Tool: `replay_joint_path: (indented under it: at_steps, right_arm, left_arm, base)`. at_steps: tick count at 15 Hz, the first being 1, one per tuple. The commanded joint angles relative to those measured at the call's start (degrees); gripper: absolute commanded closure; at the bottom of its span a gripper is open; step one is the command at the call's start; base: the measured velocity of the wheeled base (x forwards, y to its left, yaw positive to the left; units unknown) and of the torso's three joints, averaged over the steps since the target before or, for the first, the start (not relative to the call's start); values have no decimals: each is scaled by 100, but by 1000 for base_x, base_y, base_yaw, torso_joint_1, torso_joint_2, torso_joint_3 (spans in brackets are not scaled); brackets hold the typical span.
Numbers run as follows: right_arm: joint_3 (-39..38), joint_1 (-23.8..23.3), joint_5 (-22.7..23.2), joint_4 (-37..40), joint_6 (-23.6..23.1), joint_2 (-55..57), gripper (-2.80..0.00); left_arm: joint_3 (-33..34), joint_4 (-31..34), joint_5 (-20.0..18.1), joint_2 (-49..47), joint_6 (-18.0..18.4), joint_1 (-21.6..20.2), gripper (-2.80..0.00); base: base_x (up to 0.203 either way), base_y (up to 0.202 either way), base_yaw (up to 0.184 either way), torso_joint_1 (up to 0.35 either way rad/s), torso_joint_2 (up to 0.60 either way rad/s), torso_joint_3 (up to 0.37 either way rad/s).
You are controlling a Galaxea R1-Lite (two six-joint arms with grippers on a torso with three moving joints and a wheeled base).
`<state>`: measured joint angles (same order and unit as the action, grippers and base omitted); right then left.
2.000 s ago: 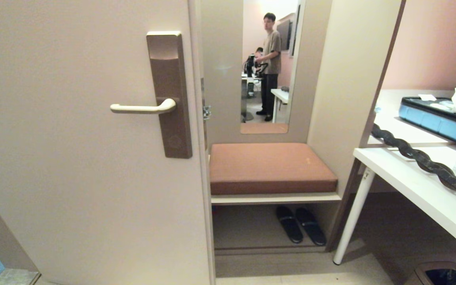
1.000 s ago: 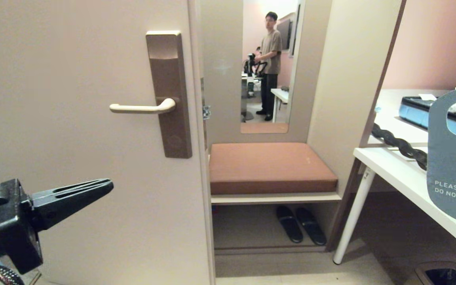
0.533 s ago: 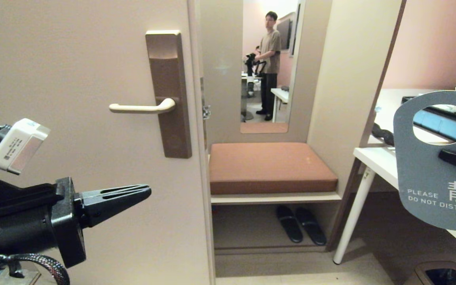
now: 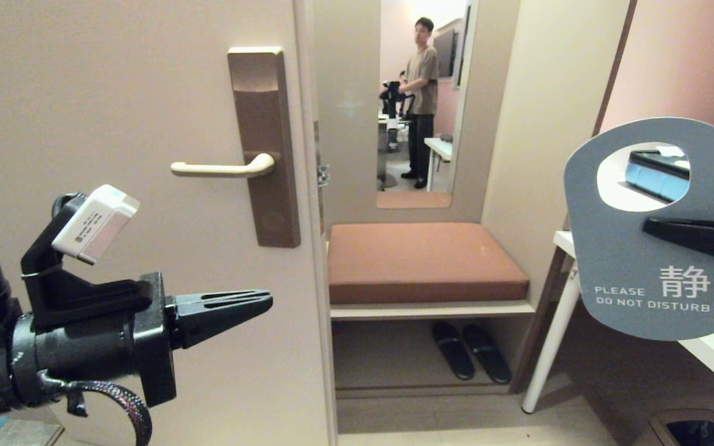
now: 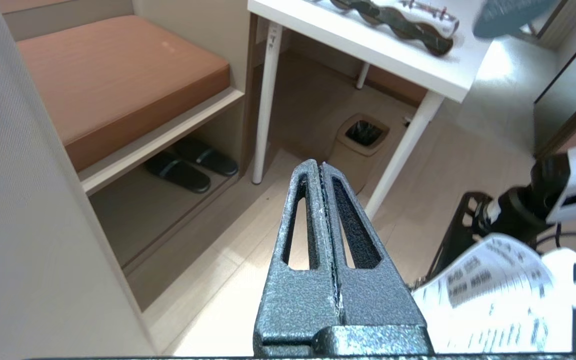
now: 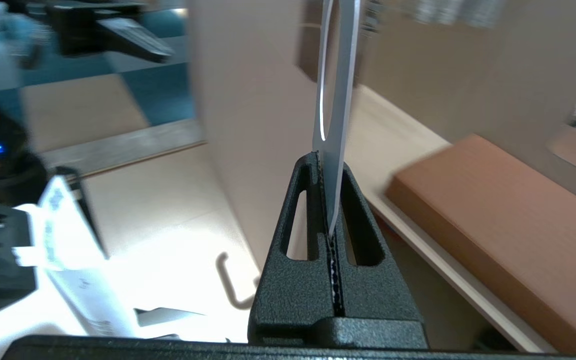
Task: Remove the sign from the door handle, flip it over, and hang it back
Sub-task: Hand it to the other hand
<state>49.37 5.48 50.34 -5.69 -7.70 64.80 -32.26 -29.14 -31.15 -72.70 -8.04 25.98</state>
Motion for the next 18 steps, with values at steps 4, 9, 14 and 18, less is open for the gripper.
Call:
replay_joint_path:
  at_steps: [4, 9, 14, 18]
  right_arm:
    - [195, 996, 16, -2, -72, 510, 0]
    - [214, 1350, -12, -2, -170, 664, 0]
    - [230, 1473, -6, -103, -155, 865, 0]
    - [200, 1750, -6, -1574, 429, 1340, 0]
  left_arm:
    - [-193, -381, -14, -359, -470, 161, -182]
    - [-202, -418, -14, -368, -462, 327, -280]
    - [-190, -800, -14, -434, -479, 666, -280]
    - [-206, -1239, -6, -547, -836, 981, -280]
  base:
    - [0, 0, 0, 0, 0, 0]
    - [0, 0, 0, 0, 0, 0]
    - [0, 0, 0, 0, 0, 0]
    - [0, 0, 0, 0, 0, 0]
